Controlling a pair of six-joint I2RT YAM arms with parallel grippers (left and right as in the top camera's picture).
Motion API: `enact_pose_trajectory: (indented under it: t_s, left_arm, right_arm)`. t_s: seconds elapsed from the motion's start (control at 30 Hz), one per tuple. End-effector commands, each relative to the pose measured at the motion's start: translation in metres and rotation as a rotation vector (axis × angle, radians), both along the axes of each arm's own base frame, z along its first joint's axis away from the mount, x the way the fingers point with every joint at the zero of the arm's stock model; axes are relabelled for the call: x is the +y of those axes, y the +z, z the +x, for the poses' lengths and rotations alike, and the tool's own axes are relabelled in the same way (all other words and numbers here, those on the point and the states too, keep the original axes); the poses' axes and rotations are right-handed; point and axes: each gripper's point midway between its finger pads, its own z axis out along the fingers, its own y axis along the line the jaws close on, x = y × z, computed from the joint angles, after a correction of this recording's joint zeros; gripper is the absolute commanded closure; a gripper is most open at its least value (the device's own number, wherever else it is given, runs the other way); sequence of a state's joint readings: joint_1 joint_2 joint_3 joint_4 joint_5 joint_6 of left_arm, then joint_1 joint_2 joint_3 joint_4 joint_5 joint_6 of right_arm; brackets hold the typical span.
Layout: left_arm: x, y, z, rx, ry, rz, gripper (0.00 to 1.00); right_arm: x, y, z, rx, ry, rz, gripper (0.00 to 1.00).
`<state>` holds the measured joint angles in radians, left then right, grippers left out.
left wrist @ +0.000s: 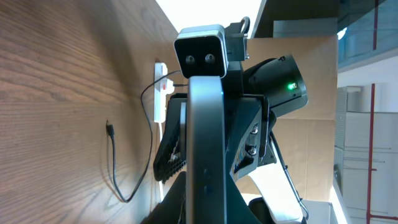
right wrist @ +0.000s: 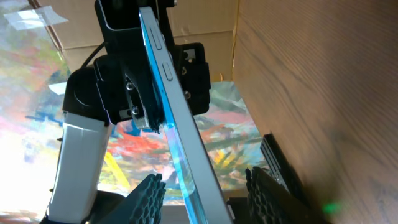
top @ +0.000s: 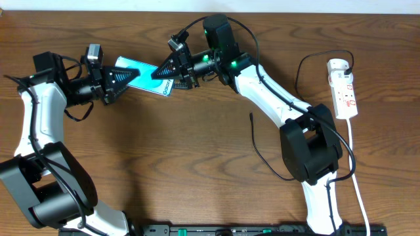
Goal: Plug charger to phone and switch on socket
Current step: 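Hold the phone steady with both grippers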
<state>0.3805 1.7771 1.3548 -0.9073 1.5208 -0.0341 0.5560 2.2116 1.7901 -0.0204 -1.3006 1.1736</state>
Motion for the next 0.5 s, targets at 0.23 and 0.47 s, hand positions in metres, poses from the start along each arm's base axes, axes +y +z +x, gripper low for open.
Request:
enact_pose_trajectory:
  t_s: [0.23,0.47]
  left_arm:
    - [0.0026,0.0268,0.0000,-0.074,0.000,-0.025,0.93]
    - [0.0029,0.0270,0.0008,-0.083,0.000,-0.021,0.93]
  right_arm:
    - [0.0034,-0.0032,-0.0025,-0.023,0.003,0.002,0.54]
    - [0.0029,-0.0008,-0.0049,-0.055,0.023,0.024,0.51]
